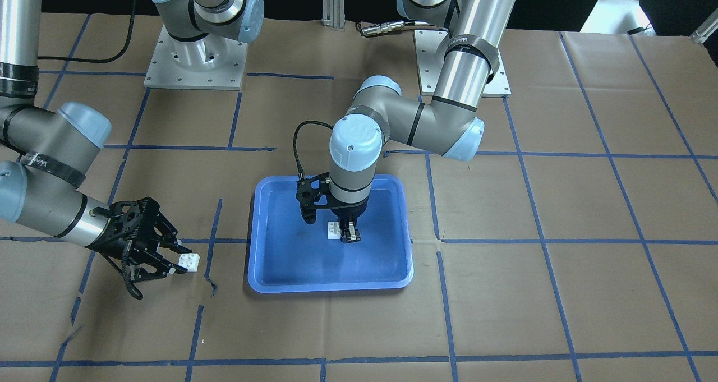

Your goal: Assemble white blocks and place on blue tray

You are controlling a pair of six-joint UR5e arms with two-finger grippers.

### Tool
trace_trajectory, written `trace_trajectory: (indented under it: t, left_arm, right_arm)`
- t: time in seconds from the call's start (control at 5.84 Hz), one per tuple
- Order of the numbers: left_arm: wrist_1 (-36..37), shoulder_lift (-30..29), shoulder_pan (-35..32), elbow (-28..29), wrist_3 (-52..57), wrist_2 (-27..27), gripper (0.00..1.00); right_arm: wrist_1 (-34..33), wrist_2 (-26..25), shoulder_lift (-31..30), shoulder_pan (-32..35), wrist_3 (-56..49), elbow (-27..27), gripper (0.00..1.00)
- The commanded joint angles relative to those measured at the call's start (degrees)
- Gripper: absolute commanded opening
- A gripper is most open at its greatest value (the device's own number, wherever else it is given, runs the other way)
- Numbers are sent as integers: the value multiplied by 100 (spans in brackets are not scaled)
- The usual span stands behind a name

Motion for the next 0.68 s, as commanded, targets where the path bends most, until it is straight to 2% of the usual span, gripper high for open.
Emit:
trace_trajectory:
  t: [0.0,0.34,0.51]
  left_arm:
    - [-81,19,-2,-29,73,-132,98]
    - [-641,543,77,146,63,-124,99]
    - [-1505,1155,165,164,3,-115,99]
  right_arm:
    - [20,95,307,36,7,-315,28]
    - [56,87,370,36,7,-379,28]
    - [73,87,379,36,7,-370,28]
